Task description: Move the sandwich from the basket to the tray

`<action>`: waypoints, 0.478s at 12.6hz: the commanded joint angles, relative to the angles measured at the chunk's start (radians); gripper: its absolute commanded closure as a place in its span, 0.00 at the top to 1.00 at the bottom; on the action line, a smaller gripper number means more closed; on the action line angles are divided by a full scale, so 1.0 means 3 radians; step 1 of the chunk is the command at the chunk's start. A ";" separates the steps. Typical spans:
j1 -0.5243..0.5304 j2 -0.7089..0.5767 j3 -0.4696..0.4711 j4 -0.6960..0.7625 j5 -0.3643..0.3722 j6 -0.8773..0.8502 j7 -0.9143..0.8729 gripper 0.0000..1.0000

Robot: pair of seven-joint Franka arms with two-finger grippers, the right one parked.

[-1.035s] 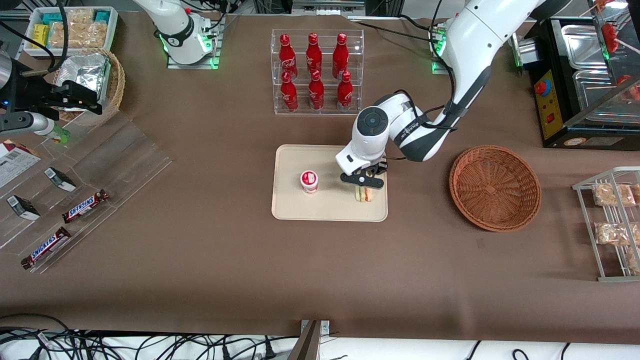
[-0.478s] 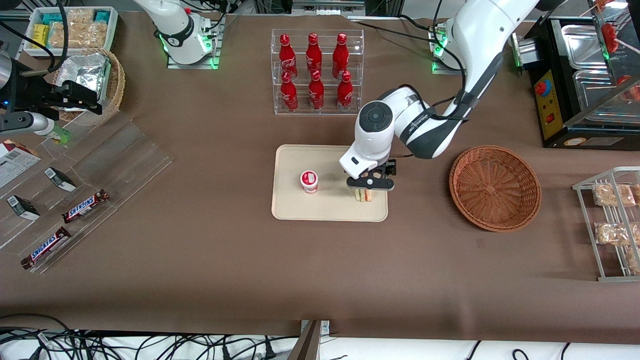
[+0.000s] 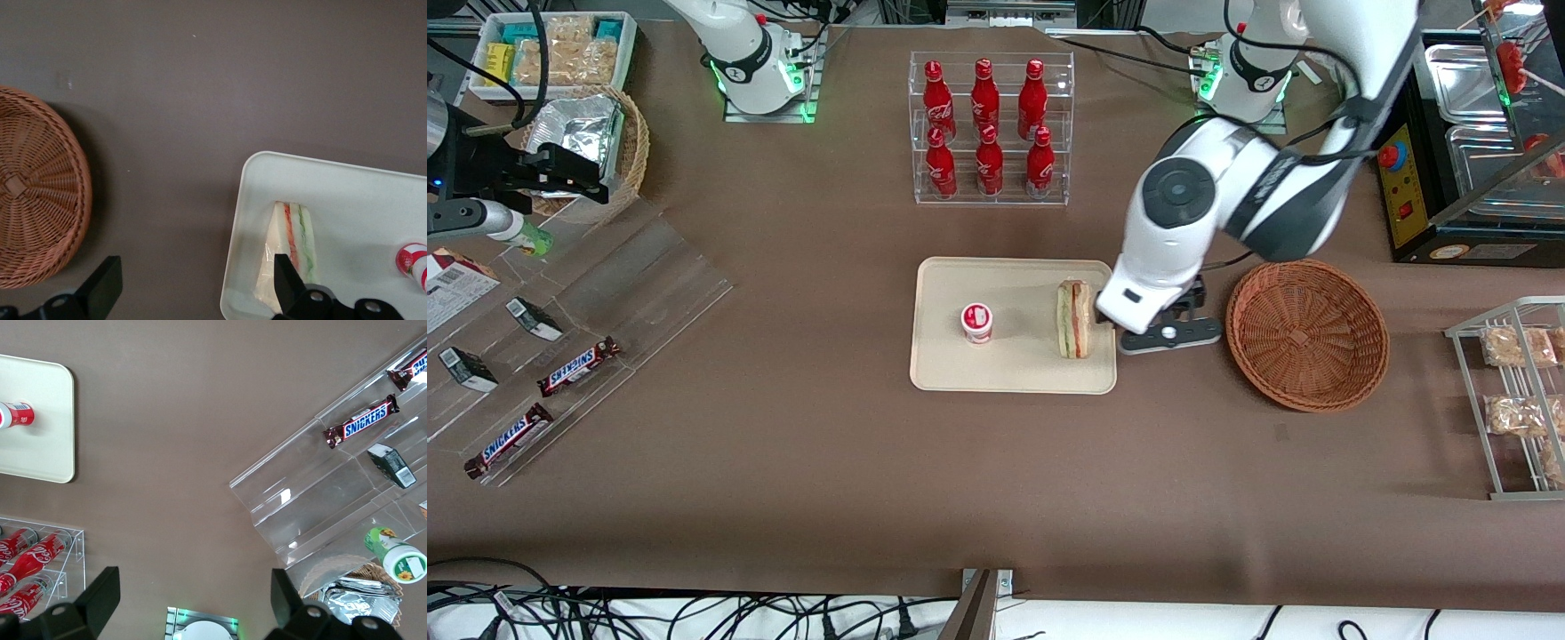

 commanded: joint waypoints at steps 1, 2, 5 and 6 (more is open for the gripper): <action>0.0096 -0.0286 -0.0006 -0.0027 -0.0092 -0.0222 0.0002 1.00; 0.0152 -0.0373 -0.0006 -0.0027 -0.0097 -0.0288 0.0007 1.00; 0.0377 -0.0623 -0.0016 -0.0027 -0.0327 -0.0380 0.0078 1.00; 0.0423 -0.0680 -0.0016 -0.0027 -0.0398 -0.0462 0.0190 1.00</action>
